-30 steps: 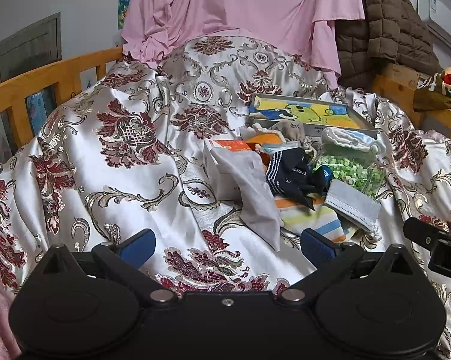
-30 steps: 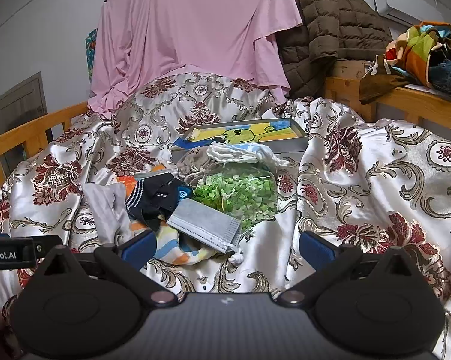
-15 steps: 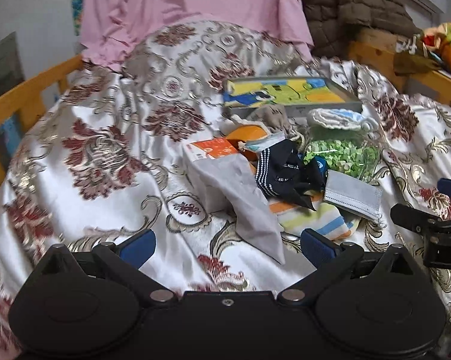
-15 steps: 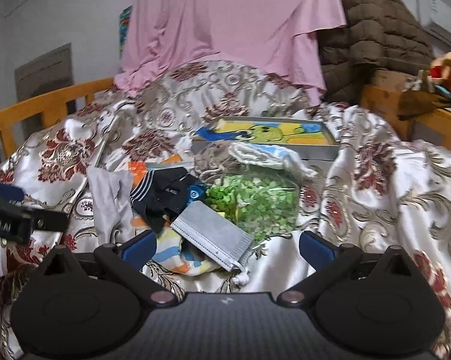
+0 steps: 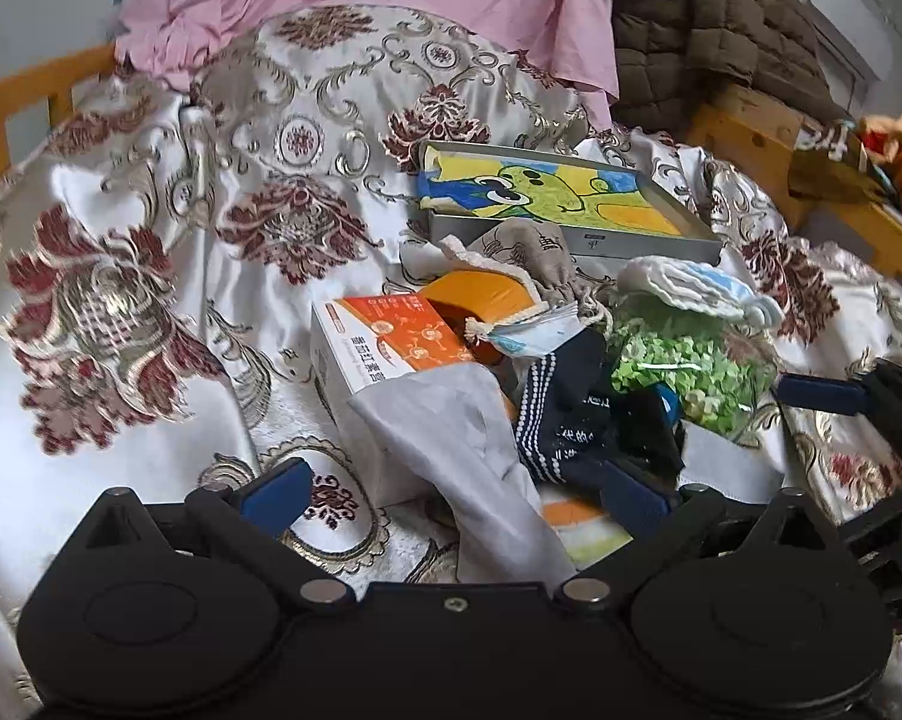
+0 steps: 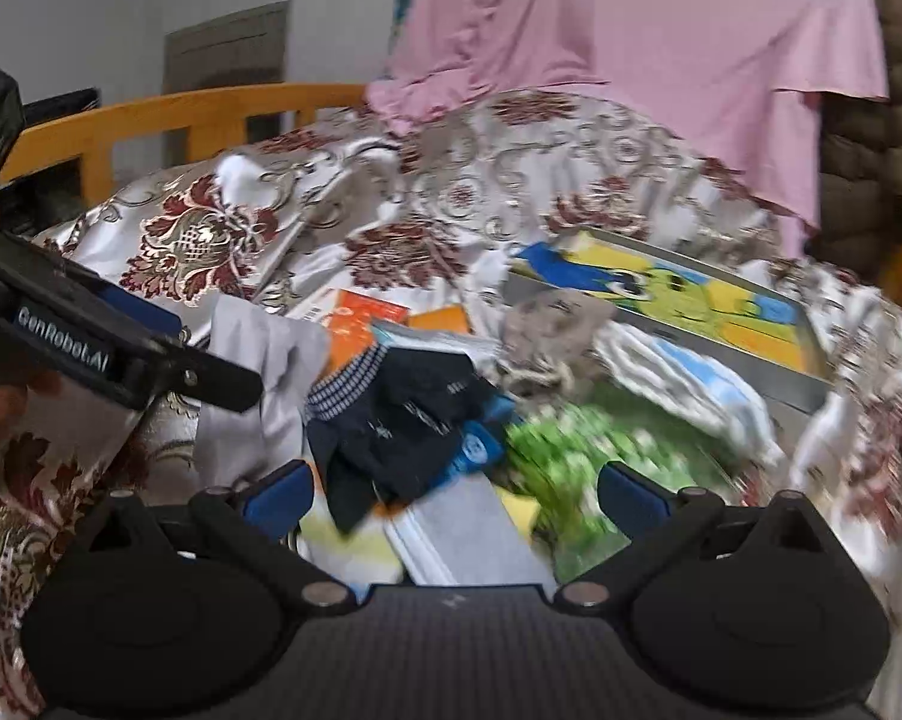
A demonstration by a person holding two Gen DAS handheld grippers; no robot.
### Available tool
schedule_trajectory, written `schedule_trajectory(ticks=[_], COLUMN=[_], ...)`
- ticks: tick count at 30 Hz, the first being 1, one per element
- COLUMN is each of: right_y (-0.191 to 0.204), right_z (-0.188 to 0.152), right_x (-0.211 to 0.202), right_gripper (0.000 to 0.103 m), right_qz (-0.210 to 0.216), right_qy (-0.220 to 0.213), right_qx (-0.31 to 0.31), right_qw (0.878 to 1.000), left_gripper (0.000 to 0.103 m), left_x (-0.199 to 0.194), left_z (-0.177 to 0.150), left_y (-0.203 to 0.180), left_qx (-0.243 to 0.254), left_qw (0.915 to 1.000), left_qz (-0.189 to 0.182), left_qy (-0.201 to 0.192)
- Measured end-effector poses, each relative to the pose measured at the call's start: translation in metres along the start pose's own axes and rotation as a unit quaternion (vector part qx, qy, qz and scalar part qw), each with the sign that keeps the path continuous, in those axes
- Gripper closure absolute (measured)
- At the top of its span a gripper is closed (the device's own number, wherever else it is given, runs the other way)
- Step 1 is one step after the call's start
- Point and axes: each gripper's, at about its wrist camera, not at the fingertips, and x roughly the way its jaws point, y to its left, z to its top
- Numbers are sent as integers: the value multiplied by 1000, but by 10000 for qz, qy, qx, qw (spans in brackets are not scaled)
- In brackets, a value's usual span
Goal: Organize soft objects
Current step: 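Grasp the grey sock with the left tool while the right tool grasps the navy sock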
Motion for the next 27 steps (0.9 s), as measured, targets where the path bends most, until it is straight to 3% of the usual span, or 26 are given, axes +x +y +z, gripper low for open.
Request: schedule_trajectory(ticks=[7,13,16,19,22,24,27], right_y=[4,6,6,7,7,8,6], right_z=[25,35,37,40,42,43,43], right_x=[43,69,79,86,91,92,90], right_gripper=[10,22,28,38,50,61,70], right_qz=[496,563,622,683,814,865,884], right_qy=[443,772,912,1018,1107,1152,1122], right_qx=[-492,-583,-555,-583,-567,-537,-377], right_qw=[9966,9937,9923,9907,9889,9881,9890], left_gripper=[8,21,32,49,61,76,83], left_x=[18,34,39,43,44,45,43], left_z=[2,-4,-6,-8,-11,-11,-11], left_y=[19,35,41,45,47,48,47], left_qx=[-499,-1001,-1270,-1393,-1513,-1548,-1521], left_qw=[9972,9906,9859,9831,9792,9770,9759], left_qz=[-533,-826,-960,-1031,-1209,-1337,-1466], left_qy=[166,433,520,585,605,605,551])
